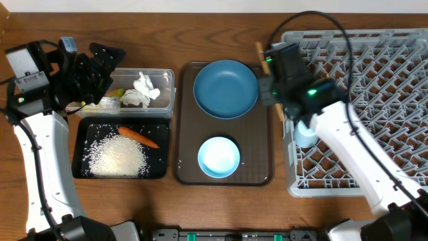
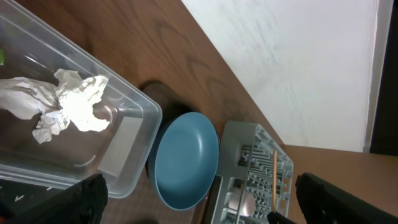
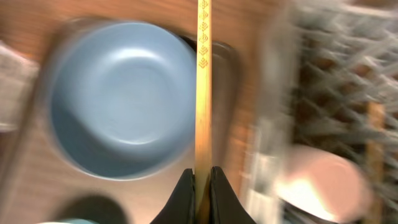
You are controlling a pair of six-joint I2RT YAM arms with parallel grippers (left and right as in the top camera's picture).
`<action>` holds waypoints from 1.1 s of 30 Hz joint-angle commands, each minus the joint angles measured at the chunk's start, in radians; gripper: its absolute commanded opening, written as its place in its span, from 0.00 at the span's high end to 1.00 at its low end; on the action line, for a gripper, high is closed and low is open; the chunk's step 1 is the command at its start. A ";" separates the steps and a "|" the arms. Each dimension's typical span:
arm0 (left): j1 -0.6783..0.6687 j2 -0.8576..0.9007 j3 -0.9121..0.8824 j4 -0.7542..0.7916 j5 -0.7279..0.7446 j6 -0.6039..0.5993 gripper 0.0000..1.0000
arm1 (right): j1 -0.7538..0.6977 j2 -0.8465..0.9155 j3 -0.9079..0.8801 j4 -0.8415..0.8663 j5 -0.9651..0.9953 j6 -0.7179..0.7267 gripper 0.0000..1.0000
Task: Sort waste into correct bins and load items into the dishwasher rack
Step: 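Carry the second chopstick right over the grey rack, then insert the chopstick into the rack beside the first and release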
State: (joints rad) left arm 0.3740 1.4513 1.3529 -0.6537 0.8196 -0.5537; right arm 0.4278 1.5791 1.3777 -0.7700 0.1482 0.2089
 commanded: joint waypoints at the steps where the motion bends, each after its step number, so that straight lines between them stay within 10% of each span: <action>1: 0.003 0.000 -0.003 -0.001 -0.002 -0.005 0.02 | -0.086 -0.016 0.006 -0.045 0.032 -0.104 0.99; 14: 0.003 0.000 -0.003 -0.001 -0.002 -0.005 0.02 | -0.390 -0.013 -0.004 -0.140 0.028 -0.121 0.99; 33: 0.003 0.000 -0.003 -0.001 -0.002 -0.005 0.02 | -0.429 -0.002 -0.048 -0.105 0.028 -0.269 0.99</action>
State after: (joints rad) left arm 0.3740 1.4513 1.3529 -0.6537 0.8196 -0.5537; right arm 0.0036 1.5791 1.3445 -0.8776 0.1730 -0.0078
